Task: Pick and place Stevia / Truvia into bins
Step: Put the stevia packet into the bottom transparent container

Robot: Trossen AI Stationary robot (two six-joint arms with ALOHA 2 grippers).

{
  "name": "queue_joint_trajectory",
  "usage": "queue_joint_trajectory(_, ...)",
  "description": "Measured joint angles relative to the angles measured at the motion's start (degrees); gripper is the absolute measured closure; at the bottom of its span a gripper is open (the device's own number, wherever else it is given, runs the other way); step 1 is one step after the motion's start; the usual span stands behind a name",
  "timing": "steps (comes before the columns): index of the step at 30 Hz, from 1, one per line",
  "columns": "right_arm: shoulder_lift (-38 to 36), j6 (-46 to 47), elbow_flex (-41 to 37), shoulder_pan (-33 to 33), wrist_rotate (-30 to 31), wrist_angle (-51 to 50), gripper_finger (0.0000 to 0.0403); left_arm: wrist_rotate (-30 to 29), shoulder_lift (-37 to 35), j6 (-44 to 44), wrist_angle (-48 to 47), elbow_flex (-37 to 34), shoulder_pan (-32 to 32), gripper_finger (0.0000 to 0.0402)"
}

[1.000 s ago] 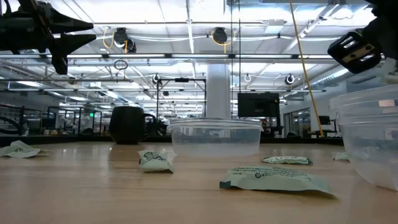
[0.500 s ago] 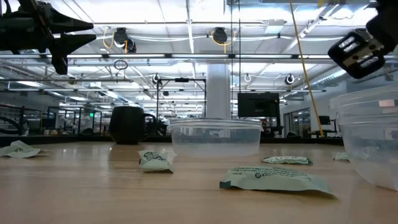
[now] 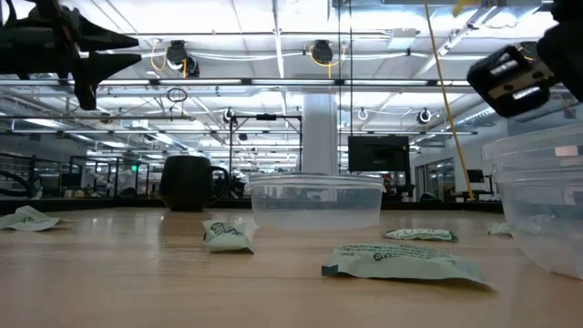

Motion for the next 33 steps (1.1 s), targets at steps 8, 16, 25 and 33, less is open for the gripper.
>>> queue_joint_trajectory(8,3.36,-1.55,7.85,-0.02,-1.25,-9.84,0.0403,-0.08,0.01,-0.04,0.04,0.00,0.00,0.0284)
queue_joint_trajectory(16,11.75,-3.74,16.58,-0.31,-3.87,-14.47,0.0403,-0.09,0.01,-0.03,0.22,0.00,0.00,0.0284)
queue_joint_trajectory(25,17.09,-4.09,22.60,-0.93,-2.08,-25.31,0.0399,-0.07,0.01,-0.09,0.16,0.00,0.00,0.0284)
queue_joint_trajectory(33,16.89,-4.12,22.62,-1.33,-2.10,-23.70,0.0358,-0.05,0.01,0.02,-0.24,0.00,0.00,0.0284)
